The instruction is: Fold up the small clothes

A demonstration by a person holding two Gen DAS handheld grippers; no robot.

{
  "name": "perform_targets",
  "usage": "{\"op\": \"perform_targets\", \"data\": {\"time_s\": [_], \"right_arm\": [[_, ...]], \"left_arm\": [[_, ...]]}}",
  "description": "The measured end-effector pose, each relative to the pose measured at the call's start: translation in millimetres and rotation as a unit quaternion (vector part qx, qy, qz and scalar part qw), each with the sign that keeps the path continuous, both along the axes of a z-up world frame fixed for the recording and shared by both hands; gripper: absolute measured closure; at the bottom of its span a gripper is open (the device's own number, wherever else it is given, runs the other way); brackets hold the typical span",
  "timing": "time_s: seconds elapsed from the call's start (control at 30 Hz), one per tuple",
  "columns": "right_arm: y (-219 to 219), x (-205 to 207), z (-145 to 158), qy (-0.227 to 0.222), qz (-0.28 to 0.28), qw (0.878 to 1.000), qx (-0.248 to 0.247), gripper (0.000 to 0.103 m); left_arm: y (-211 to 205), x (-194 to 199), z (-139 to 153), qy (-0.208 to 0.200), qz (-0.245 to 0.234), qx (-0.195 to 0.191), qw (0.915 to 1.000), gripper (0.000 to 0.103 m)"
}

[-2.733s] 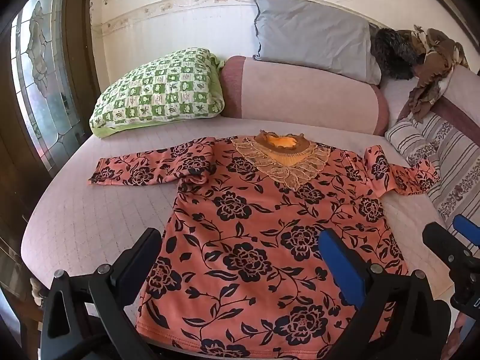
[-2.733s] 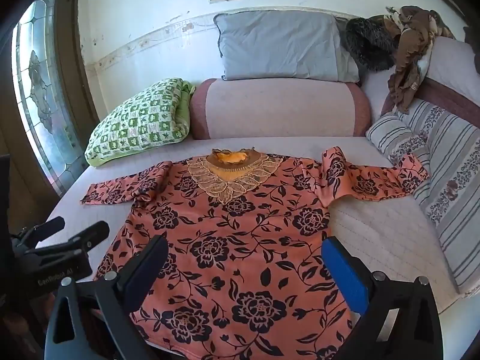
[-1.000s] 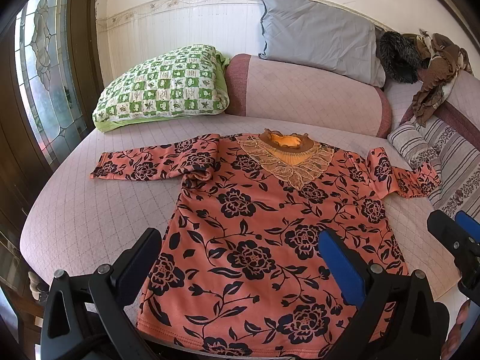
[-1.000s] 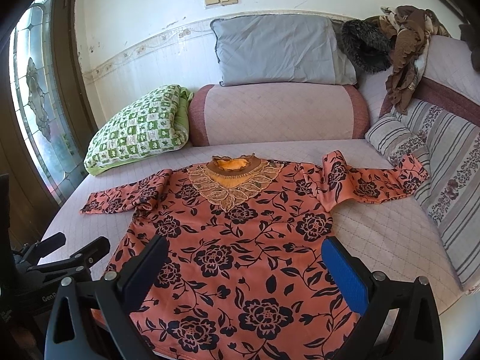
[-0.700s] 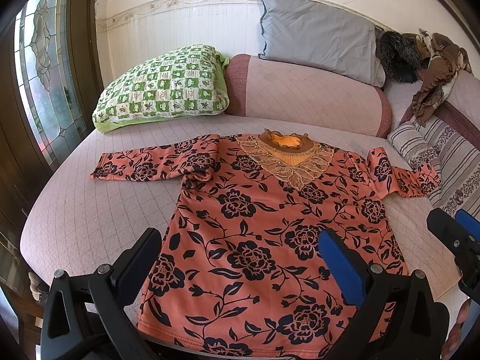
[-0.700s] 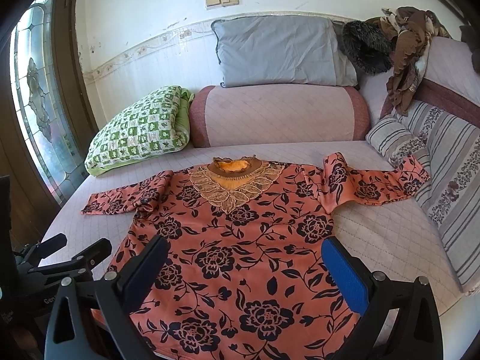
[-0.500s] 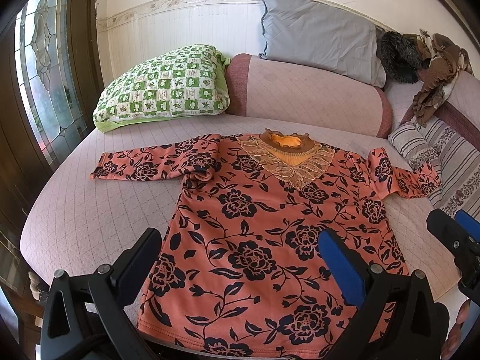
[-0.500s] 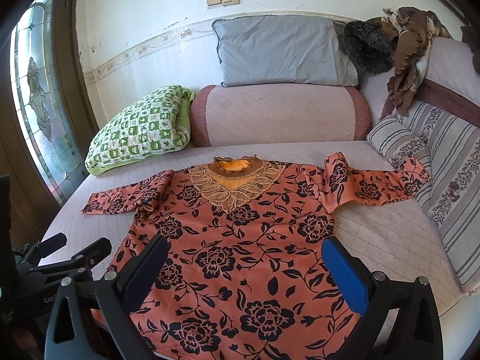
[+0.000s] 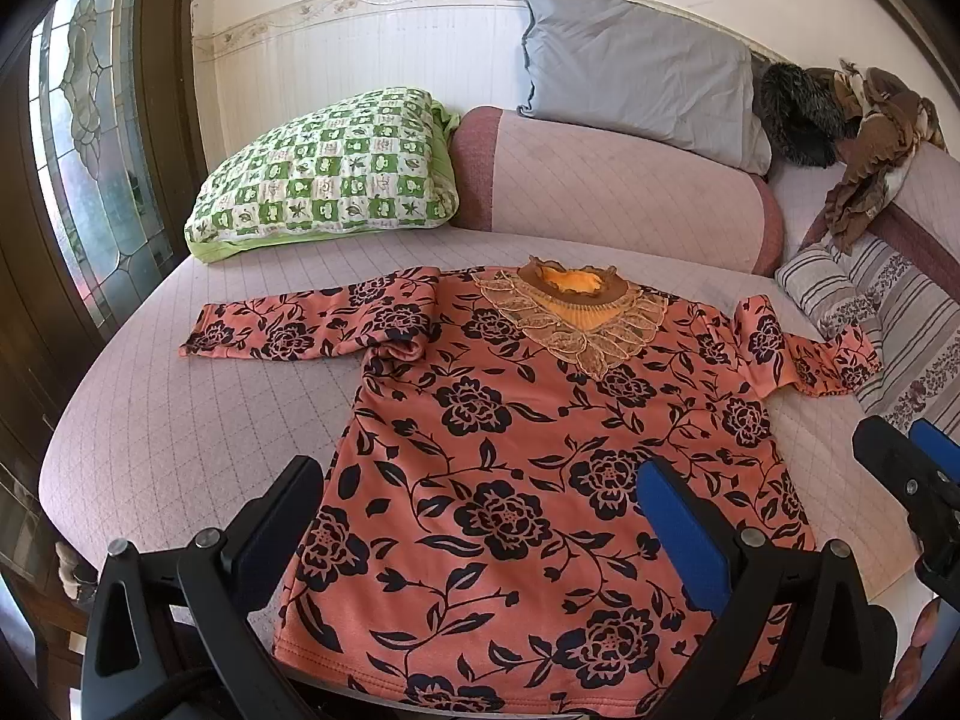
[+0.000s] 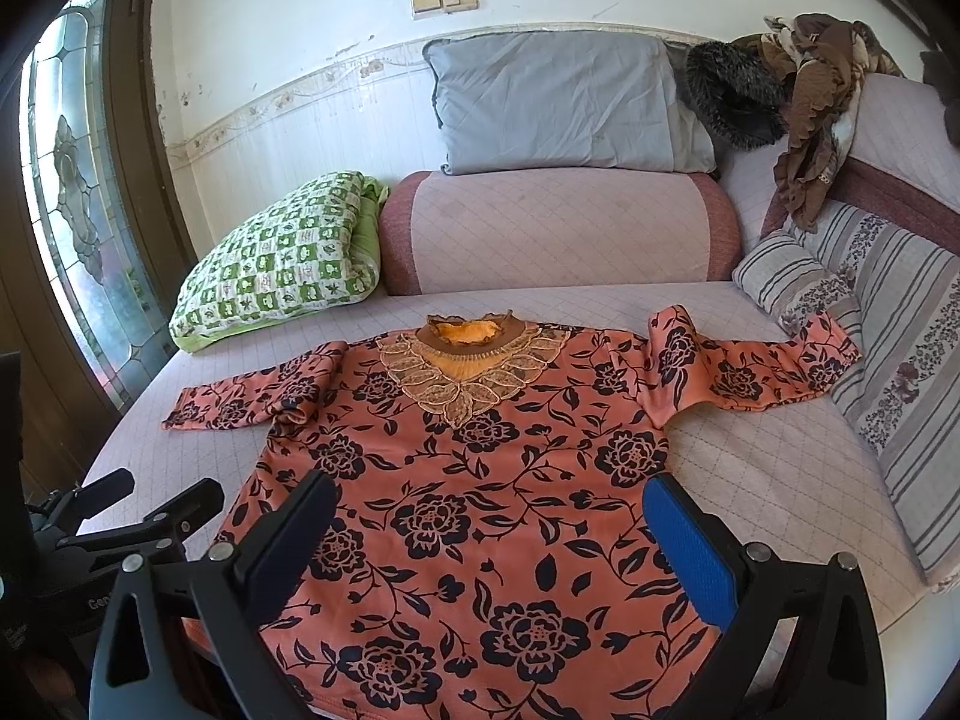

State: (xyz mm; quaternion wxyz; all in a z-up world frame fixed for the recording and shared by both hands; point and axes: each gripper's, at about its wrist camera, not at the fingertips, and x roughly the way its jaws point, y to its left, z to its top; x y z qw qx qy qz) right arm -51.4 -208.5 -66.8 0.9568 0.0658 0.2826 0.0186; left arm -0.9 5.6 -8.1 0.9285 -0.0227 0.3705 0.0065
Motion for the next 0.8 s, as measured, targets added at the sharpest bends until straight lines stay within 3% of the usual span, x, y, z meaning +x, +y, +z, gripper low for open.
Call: {"op": "perform_targets", "data": {"time_s": [0.8], "right_arm": [[-0.4,-0.7,4.1,-0.006,-0.001,1.0,-0.002,0.0]], "left_arm": [[4.7,-0.8,6.1,0.0,0.0,-0.005,1.0,0.0]]}}
